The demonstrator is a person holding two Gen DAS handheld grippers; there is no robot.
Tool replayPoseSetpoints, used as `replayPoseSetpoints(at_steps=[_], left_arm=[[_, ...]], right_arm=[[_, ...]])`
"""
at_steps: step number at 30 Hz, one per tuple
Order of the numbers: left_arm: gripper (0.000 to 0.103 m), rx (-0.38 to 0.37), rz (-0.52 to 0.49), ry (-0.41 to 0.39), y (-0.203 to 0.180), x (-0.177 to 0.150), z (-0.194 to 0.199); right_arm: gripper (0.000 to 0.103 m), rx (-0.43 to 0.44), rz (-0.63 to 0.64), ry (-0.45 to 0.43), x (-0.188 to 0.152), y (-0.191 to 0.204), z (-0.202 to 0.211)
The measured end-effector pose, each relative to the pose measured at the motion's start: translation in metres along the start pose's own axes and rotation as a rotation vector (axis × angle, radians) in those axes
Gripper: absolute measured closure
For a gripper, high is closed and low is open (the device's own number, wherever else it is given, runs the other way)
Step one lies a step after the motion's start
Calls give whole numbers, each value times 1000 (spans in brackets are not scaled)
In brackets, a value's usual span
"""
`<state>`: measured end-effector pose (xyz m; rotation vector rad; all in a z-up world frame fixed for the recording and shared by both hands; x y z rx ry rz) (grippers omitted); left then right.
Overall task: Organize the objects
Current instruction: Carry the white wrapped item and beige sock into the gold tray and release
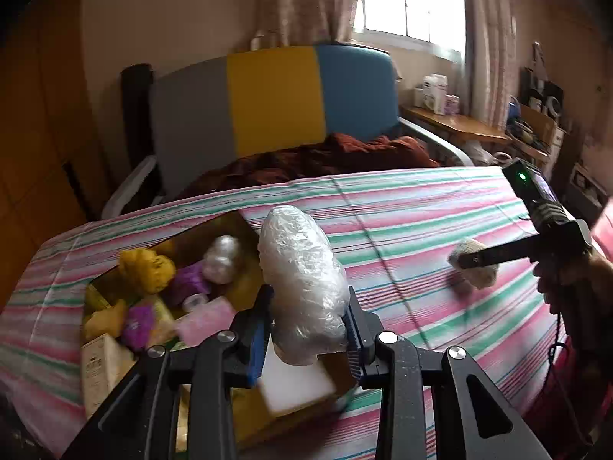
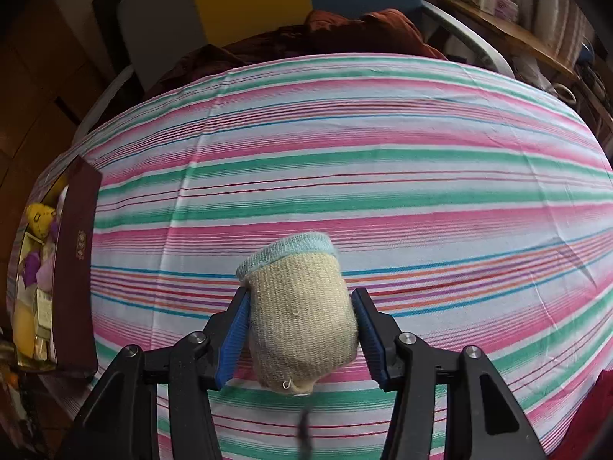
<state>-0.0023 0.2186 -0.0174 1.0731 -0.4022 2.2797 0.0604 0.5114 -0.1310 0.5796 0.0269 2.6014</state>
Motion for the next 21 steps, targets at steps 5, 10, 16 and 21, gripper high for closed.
replayPoseSetpoints(at_steps=[5, 10, 16, 21], left_arm=[[68, 50, 37, -22, 24, -4, 12], [68, 83, 71, -28, 50, -10, 19], [68, 106, 109, -22, 70, -20, 23], [68, 117, 159, -6, 90, -31, 24]], right_arm=[[50, -9, 59, -18, -1, 16, 5], [50, -19, 115, -24, 2, 38, 3], [50, 27, 164, -51, 1, 77, 16], [50, 109, 213, -101, 0, 130, 34]])
Point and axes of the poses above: each gripper's, at about its wrist camera, not at the fingertips, and z roughly against the way its jaws point, y to its left, x to its top, the point moved 4 cm from there along -z, roughly the way its jaws point, and after that the axes turned 5 degrees about z, right-handed, at the moved point
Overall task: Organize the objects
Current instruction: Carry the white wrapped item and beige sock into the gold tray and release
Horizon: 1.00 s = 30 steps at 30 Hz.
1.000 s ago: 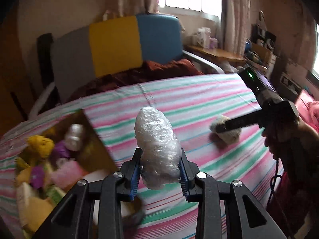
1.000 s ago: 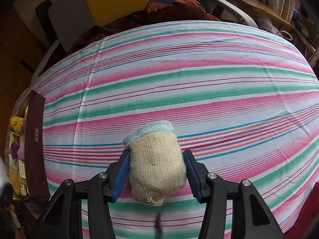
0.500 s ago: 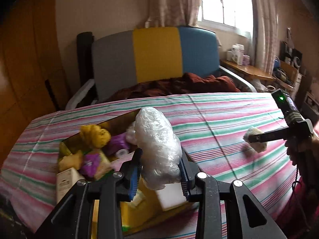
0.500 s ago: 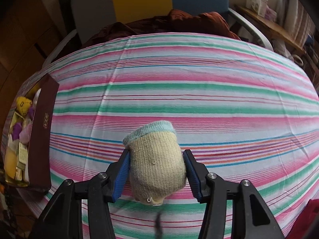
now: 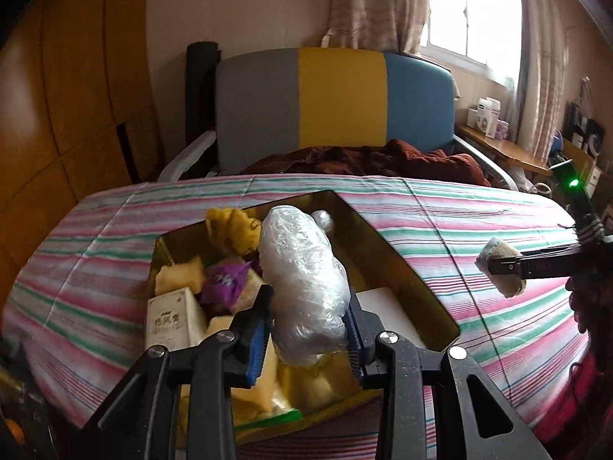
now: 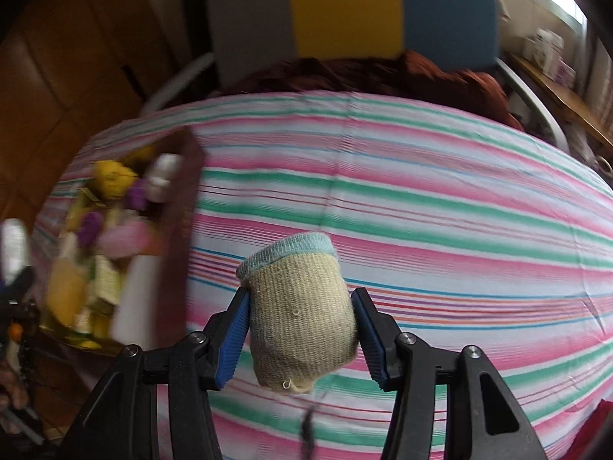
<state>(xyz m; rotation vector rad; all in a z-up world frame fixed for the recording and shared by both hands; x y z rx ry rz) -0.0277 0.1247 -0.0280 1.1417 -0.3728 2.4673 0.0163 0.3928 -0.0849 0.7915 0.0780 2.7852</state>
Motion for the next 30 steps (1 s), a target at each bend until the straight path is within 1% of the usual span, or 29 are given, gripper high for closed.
replayPoseSetpoints(at_steps=[7, 10, 13, 16, 18, 30], left_arm=[[68, 66, 53, 6, 36, -7, 1], [68, 93, 78, 12, 49, -11, 3], [68, 104, 97, 13, 57, -13, 4], [68, 94, 119, 17, 60, -11, 5], [68, 90, 117, 12, 59, -10, 6], [68, 75, 109, 10, 49, 7, -7]], right_arm=[[50, 149, 65, -95, 15, 88, 11], [50, 175, 107, -111, 19, 120, 7], [50, 172, 143, -118, 22, 141, 1], [50, 155, 157, -118, 28, 149, -5], [50, 154, 156, -117, 30, 151, -7], [50, 127, 146, -111, 45, 145, -19]])
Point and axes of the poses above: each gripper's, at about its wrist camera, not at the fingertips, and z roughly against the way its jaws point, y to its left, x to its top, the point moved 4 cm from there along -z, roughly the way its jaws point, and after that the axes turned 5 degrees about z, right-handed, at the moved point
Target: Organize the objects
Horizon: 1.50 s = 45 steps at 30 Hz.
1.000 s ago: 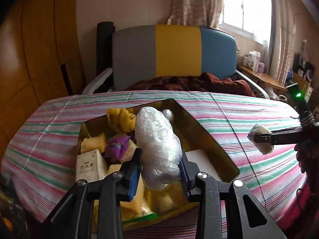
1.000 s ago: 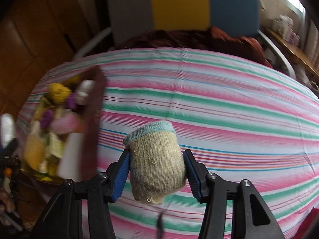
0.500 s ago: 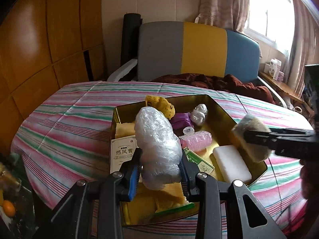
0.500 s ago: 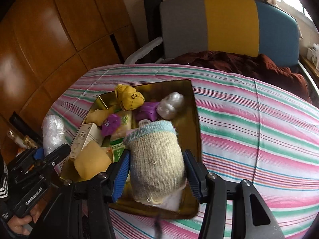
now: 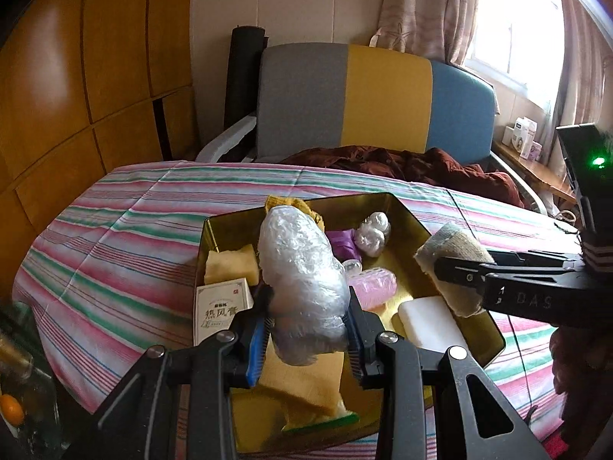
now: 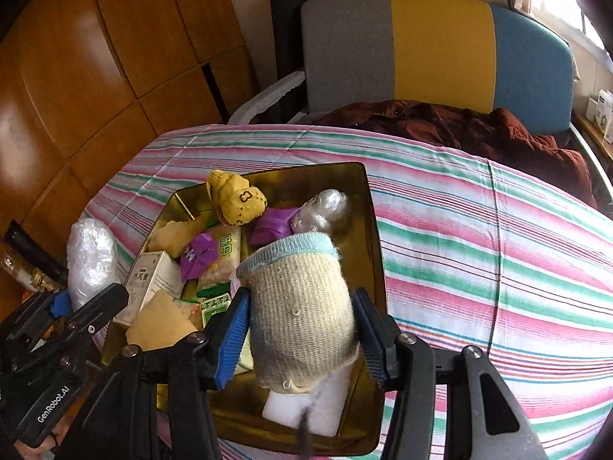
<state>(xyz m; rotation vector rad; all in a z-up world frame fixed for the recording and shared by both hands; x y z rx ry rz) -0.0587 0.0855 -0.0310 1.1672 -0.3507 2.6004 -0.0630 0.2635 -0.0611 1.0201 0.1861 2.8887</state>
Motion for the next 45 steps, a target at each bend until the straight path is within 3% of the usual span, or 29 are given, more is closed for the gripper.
replayPoseSetpoints(at_steps=[11, 15, 21, 28, 31, 34, 40, 45], left_arm=[[65, -2, -8, -13, -11, 16, -15], [33, 19, 1, -10, -12, 19, -21], [21, 29, 7, -28, -11, 20, -17], [3, 35, 42, -29, -2, 14, -6], [0, 47, 62, -33, 5, 9, 2], [0, 69, 77, -23, 10, 2, 7], [0, 123, 84, -31, 13, -14, 26], [0, 121, 105, -54, 6, -21, 41]], right_arm=[[48, -13, -14, 15, 9, -9, -14], [43, -30, 0, 36, 10, -8, -24], [41, -28, -12, 34, 5, -7, -24], [40, -122, 0, -20, -3, -5, 1], [38, -171, 45, -37, -8, 4, 13], [29, -200, 66, -57, -15, 11, 24], [28, -272, 49, -102, -35, 12, 46], [28, -299, 36, -127, -45, 7, 58]])
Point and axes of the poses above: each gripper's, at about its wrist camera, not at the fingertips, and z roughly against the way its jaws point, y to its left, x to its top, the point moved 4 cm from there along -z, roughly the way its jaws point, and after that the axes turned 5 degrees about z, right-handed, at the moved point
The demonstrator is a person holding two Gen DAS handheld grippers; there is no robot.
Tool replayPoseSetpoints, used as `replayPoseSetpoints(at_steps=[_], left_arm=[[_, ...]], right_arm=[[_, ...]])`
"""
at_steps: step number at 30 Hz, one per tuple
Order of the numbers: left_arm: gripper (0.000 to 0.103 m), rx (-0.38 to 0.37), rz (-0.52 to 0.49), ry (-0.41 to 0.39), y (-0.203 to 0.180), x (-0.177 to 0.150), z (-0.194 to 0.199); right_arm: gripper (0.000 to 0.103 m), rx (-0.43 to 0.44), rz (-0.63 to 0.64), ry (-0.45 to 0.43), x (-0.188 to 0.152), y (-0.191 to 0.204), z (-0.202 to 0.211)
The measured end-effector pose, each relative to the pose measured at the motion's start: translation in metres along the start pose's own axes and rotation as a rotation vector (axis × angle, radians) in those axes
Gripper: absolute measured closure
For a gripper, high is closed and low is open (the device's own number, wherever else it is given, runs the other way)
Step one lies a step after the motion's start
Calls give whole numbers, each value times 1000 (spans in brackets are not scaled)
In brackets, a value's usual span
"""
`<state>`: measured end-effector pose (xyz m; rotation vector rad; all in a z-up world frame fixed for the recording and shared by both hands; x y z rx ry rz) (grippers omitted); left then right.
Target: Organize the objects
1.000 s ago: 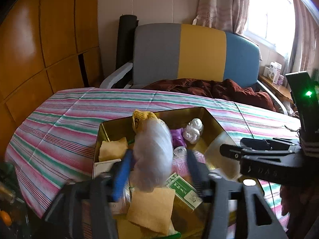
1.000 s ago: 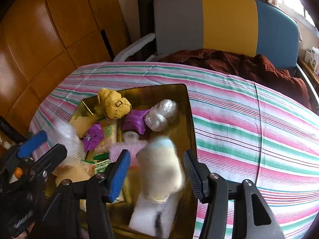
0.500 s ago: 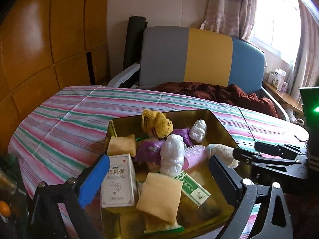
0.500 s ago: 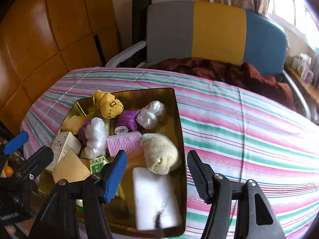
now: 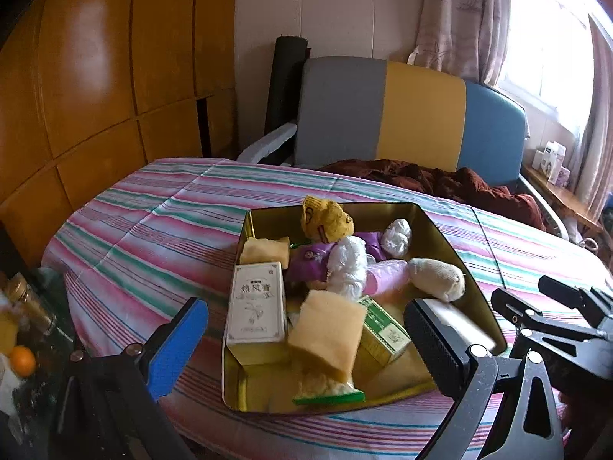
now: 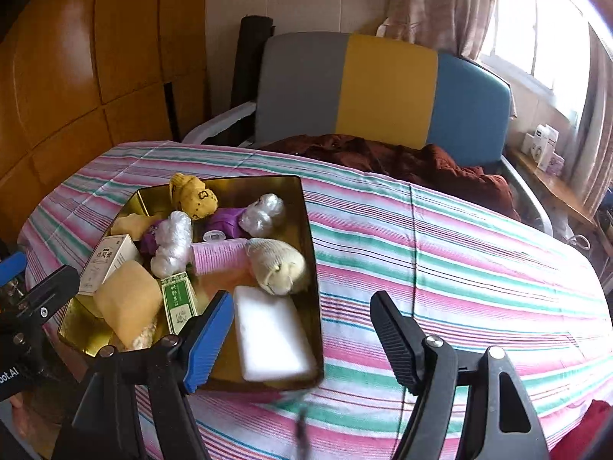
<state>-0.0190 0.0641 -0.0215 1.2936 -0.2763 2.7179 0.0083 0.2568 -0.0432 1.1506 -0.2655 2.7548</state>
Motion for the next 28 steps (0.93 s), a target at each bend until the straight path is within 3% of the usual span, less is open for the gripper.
replayPoseSetpoints(at_steps=[14, 28], left_arm=[[0, 44, 93, 9, 0, -10, 4], [2, 85, 91, 3, 4, -12, 3]], right_arm=[[28, 1, -44, -29, -3, -12, 4], [28, 31, -20, -25, -5, -1, 2]])
Point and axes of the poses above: each gripper's, at about its wrist camera, not at the fingertips, and z roughly against the way its jaws point, y to its left, x to its top, the point moved 4 cm from there along -z, roughly the way its jaws point, and after that the axes turned 5 degrees about z, right-handed, at the moved point
